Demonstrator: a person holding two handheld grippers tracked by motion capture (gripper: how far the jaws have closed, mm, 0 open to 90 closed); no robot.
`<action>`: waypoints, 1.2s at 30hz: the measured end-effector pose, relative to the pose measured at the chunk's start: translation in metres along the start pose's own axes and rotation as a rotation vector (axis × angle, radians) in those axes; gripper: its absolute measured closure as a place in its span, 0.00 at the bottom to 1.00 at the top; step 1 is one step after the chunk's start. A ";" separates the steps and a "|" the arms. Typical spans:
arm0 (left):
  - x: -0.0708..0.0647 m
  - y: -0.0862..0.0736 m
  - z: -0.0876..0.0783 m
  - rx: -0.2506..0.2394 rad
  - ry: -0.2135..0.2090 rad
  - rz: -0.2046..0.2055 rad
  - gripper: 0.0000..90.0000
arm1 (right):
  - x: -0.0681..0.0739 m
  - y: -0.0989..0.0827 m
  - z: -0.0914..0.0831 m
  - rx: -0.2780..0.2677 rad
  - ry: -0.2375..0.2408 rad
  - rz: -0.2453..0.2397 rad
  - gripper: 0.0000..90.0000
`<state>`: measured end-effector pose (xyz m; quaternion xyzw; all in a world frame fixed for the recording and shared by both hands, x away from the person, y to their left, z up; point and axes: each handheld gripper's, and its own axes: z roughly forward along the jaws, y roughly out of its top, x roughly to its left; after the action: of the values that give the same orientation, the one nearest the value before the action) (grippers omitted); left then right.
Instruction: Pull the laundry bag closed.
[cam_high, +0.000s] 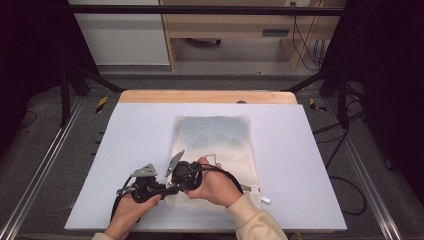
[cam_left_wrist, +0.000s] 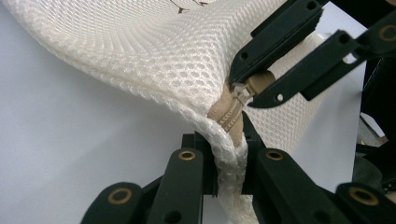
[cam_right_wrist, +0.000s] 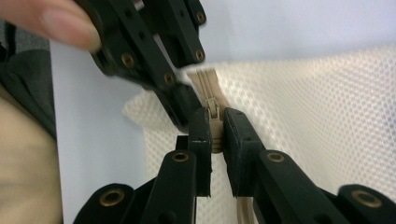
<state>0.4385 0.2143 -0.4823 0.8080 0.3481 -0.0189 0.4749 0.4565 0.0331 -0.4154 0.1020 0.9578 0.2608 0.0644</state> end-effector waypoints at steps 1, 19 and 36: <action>0.001 0.000 -0.001 -0.001 -0.001 0.003 0.93 | -0.001 -0.001 0.000 0.002 -0.002 0.011 0.91; -0.005 0.000 0.003 0.024 0.024 0.050 0.92 | -0.004 -0.014 -0.002 -0.007 0.005 0.030 0.91; -0.009 0.002 0.002 0.012 0.042 0.061 0.92 | -0.006 -0.018 -0.005 -0.020 0.009 0.043 0.91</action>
<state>0.4331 0.2069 -0.4791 0.8213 0.3333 0.0104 0.4628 0.4585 0.0140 -0.4205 0.1209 0.9531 0.2719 0.0555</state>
